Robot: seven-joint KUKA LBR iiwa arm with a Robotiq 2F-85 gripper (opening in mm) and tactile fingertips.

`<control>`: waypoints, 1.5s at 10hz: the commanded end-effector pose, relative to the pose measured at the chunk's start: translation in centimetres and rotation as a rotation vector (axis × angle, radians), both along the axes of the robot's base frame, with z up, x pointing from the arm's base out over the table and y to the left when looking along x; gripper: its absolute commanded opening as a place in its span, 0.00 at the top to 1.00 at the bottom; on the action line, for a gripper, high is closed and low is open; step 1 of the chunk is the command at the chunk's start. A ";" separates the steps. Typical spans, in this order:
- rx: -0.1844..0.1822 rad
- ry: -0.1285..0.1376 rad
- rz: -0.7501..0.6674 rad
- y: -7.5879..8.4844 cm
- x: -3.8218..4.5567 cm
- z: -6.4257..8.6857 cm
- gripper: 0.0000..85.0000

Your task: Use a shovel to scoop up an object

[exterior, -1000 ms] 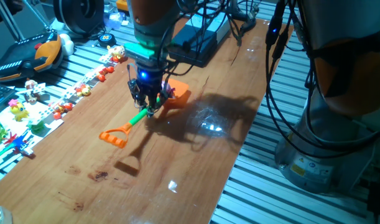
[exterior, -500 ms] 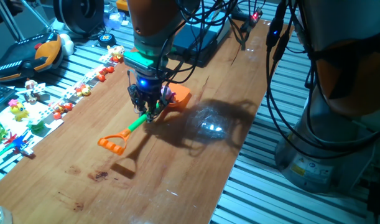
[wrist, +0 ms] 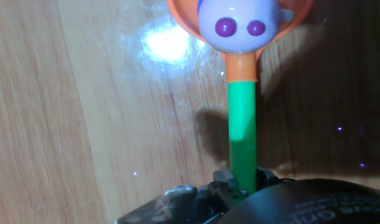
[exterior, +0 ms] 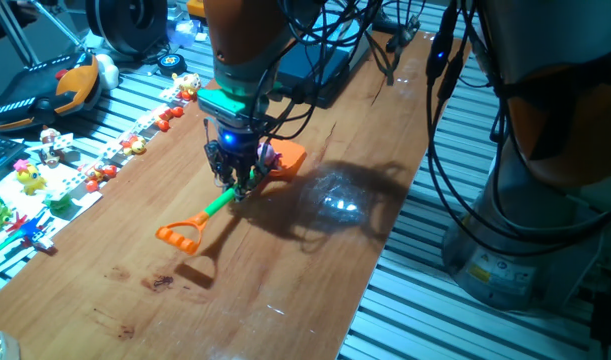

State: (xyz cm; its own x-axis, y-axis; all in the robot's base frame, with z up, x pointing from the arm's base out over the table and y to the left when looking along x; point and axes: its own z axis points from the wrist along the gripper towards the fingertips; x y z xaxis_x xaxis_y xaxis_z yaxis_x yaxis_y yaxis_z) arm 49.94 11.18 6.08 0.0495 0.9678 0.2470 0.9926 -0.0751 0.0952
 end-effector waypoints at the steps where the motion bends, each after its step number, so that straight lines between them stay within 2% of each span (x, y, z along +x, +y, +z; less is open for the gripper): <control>1: 0.000 0.002 0.001 0.0 0.03 0.0 0.61; 2: 0.000 0.011 -0.002 0.1 0.08 -0.1 0.53; 6: 0.003 0.008 0.002 0.4 0.03 -0.5 0.56; 8: 0.004 0.004 0.025 0.4 -0.09 -0.3 0.56; 9: 0.002 0.011 0.041 0.3 -0.09 -0.1 0.56; 11: -0.005 0.017 0.074 -0.4 0.33 0.9 0.61; 12: 0.002 0.026 0.111 -1.1 0.56 1.8 0.65; 15: 0.027 0.024 0.214 -3.4 1.03 4.3 0.82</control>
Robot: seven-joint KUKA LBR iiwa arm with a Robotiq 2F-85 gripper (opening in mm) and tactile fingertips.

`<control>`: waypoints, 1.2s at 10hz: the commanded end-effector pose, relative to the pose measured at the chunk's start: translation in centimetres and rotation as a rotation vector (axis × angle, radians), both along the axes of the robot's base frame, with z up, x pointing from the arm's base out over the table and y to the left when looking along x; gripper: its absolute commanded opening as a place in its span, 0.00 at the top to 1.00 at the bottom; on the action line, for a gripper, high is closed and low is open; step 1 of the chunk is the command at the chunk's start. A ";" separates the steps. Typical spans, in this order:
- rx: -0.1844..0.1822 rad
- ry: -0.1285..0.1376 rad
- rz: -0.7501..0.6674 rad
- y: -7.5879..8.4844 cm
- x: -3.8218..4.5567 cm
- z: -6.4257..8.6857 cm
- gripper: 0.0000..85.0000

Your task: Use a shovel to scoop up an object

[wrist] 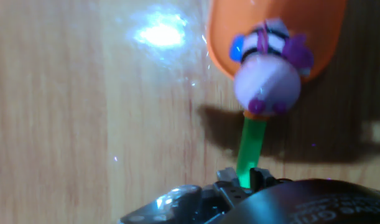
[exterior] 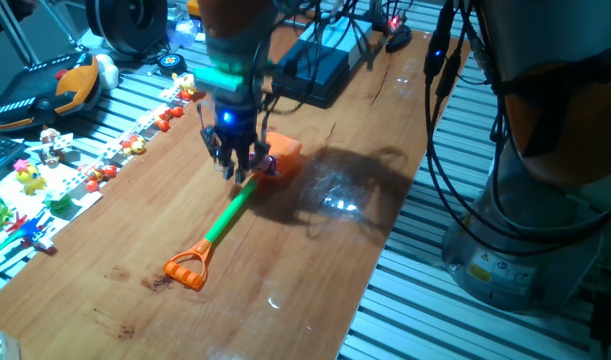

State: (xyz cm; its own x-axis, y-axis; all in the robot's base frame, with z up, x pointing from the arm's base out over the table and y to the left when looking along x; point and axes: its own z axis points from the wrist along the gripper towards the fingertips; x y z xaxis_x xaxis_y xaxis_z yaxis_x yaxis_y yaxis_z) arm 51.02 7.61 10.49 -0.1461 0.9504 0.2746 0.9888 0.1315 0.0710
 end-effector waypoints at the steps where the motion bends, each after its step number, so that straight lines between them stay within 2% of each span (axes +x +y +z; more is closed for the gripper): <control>1: 0.003 0.000 0.048 -0.8 0.20 0.7 0.89; 2: 0.010 0.005 0.093 -1.7 0.46 1.3 0.98; 4: 0.012 0.008 0.207 -3.1 0.81 2.1 0.99; 5: -0.012 0.008 0.304 -3.6 0.76 2.4 0.99; 7: -0.087 0.010 0.523 -4.4 0.54 2.9 0.99; 8: -0.106 0.023 0.653 -5.1 0.58 3.2 0.99; 10: -0.120 0.030 0.861 -6.1 0.64 3.5 0.99; 11: -0.114 0.024 0.902 -5.8 0.47 3.4 0.99; 12: -0.128 0.024 0.952 -5.5 0.31 3.5 0.99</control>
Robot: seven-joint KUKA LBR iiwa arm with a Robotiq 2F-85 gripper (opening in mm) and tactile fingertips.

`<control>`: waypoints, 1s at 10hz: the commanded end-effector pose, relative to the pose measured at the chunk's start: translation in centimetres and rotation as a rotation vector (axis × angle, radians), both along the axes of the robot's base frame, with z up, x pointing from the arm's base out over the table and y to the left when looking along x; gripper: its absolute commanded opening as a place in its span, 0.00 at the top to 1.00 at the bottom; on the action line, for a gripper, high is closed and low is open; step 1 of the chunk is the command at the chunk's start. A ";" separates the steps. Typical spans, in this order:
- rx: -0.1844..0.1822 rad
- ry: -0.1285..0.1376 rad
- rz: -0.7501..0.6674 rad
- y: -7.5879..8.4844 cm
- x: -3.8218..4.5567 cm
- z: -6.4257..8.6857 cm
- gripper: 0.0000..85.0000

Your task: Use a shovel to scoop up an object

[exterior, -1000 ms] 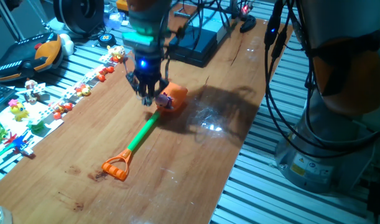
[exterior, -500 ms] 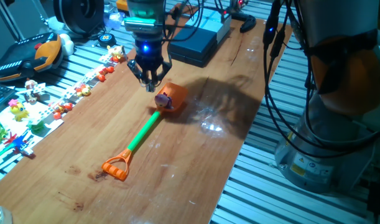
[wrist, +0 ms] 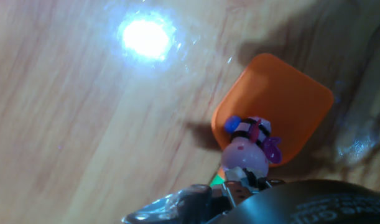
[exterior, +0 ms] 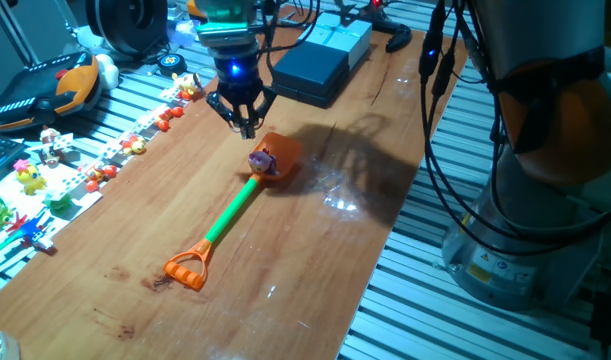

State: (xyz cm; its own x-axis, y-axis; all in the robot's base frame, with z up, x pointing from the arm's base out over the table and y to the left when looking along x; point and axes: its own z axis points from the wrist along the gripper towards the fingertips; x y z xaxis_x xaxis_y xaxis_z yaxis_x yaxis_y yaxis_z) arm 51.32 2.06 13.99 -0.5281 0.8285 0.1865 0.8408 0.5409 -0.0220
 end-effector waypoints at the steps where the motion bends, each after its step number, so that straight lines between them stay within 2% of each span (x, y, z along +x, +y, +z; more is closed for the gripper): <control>1: -0.029 0.002 0.597 0.1 0.00 0.0 0.99; 3: -0.033 0.010 0.691 0.4 -0.09 0.0 0.99; 4: -0.035 -0.001 0.703 0.6 -0.12 -0.1 0.99; 6: -0.031 -0.068 0.706 1.0 -0.30 -0.2 0.99; 7: -0.038 -0.080 0.707 1.3 -0.33 -0.3 0.99; 8: -0.052 -0.074 0.719 1.2 -0.17 -0.4 0.99; 10: -0.051 -0.066 0.716 1.0 -0.06 -0.4 0.99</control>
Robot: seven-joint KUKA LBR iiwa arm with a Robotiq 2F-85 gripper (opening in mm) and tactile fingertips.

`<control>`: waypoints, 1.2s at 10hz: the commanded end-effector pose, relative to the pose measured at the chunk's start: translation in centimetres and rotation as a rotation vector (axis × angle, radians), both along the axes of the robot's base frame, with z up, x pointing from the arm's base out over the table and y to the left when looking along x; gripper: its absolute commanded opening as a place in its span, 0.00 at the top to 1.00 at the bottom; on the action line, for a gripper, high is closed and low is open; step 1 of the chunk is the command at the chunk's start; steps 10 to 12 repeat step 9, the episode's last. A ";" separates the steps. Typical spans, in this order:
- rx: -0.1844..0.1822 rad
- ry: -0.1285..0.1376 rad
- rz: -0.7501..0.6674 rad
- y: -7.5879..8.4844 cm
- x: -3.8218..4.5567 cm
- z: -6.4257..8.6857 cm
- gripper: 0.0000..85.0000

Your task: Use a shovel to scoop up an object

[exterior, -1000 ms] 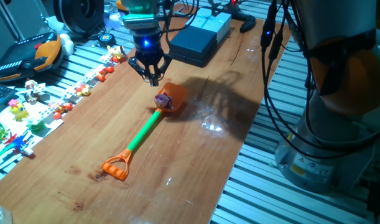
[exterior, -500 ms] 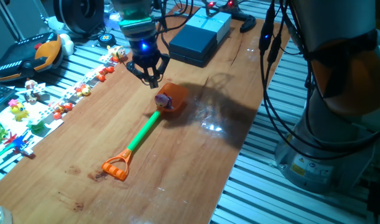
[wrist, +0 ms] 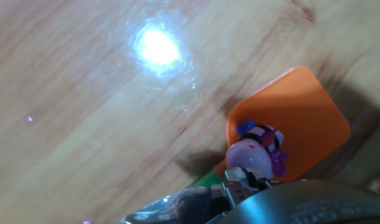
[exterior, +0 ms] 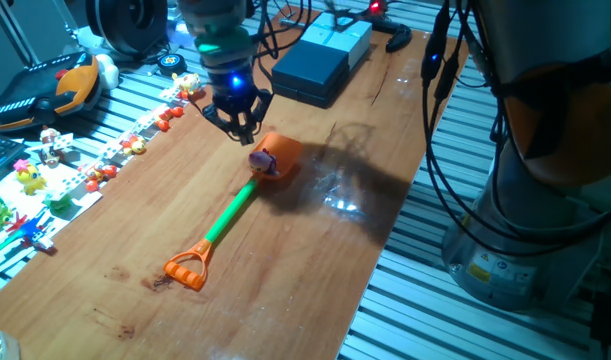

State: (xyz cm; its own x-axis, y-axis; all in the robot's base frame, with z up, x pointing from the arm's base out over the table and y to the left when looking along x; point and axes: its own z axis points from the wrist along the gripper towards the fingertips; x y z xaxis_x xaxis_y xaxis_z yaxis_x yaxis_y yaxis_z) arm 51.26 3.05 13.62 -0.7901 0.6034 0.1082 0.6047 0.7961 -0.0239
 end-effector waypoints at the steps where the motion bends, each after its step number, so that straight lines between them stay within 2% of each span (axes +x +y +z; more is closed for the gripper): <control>1: 0.000 0.004 0.365 -0.1 0.02 0.0 0.99; 12: -0.003 -0.014 0.365 0.3 -0.04 -0.3 0.99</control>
